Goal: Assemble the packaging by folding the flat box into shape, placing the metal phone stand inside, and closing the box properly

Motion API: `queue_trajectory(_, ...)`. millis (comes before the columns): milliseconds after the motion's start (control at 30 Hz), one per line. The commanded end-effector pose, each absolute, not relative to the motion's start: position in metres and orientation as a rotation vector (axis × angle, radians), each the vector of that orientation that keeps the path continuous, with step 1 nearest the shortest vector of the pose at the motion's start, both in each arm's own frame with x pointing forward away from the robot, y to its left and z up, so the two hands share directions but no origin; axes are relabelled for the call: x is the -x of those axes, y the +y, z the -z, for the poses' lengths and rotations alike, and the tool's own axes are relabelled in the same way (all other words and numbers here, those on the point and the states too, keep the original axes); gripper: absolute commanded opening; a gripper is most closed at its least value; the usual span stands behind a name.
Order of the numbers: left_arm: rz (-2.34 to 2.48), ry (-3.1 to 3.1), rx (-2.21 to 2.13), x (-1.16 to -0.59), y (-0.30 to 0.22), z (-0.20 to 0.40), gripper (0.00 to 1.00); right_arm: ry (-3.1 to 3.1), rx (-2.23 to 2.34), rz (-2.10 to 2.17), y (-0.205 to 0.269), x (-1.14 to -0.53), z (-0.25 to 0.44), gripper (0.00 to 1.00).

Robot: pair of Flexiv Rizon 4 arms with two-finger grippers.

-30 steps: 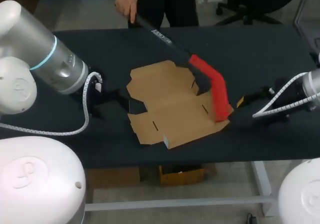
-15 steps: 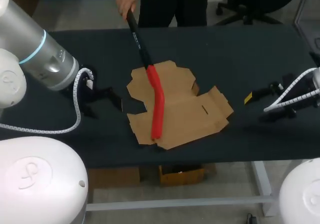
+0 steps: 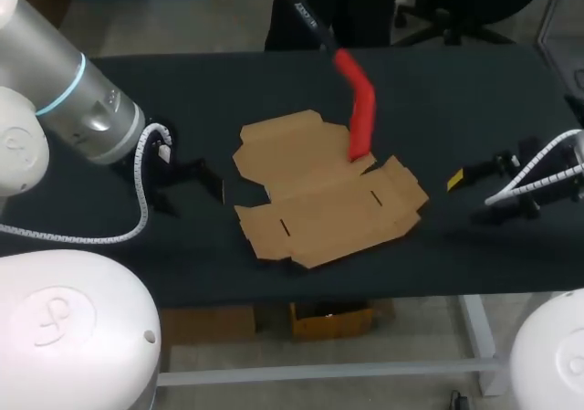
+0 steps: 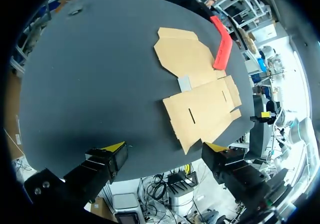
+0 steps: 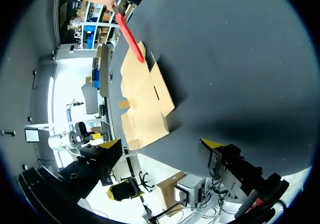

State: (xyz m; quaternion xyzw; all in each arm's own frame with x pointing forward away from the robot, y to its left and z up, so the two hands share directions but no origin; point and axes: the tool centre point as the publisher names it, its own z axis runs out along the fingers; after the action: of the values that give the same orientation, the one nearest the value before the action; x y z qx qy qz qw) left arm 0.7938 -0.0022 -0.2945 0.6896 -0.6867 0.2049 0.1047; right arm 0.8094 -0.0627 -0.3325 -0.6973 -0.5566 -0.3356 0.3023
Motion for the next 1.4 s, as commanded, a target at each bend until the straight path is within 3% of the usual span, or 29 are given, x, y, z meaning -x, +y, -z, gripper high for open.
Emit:
queue_trajectory(33, -0.596, -2.026, -2.036, -0.795, -0.003, 0.294, 1.0, -1.471, 1.839, 0.895, -0.065, -0.809, 0.333, 1.0)
queue_trajectory(1400, -0.601, -2.039, -2.032, -0.796, -0.003, 0.295, 1.0, -1.52, 1.856, 0.849, -0.069, -0.824, 0.325, 1.0)
